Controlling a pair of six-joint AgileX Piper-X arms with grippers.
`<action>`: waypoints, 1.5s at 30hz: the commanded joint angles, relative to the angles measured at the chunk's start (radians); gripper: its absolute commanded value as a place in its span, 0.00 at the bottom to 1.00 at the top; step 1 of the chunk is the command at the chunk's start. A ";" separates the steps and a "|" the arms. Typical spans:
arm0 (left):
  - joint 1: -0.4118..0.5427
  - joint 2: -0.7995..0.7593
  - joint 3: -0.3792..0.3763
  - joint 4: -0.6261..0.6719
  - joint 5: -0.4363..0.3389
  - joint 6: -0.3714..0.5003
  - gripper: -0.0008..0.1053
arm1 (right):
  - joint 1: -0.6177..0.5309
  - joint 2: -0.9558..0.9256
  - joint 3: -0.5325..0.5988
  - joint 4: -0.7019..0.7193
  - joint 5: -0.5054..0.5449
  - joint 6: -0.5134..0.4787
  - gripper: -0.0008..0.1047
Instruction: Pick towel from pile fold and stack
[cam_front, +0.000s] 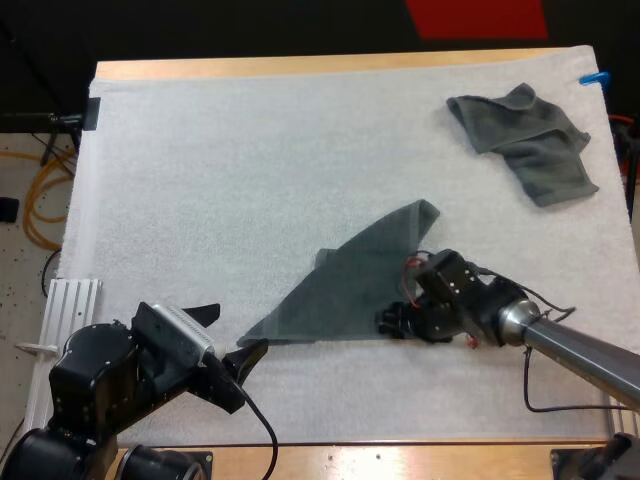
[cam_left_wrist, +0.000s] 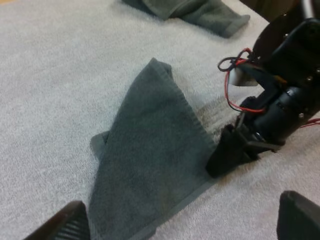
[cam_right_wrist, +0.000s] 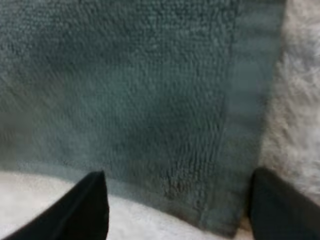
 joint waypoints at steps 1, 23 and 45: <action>-0.005 -0.001 -0.002 -0.005 0.005 -0.001 0.70 | -0.001 0.025 0.004 -0.005 -0.032 0.010 0.58; -0.005 -0.001 0.000 0.083 0.019 0.037 0.70 | -0.001 -0.190 0.004 0.345 0.210 -0.257 0.01; -0.203 0.094 0.088 0.165 -0.071 0.140 0.70 | -0.001 -0.213 0.007 0.505 0.212 -0.256 0.01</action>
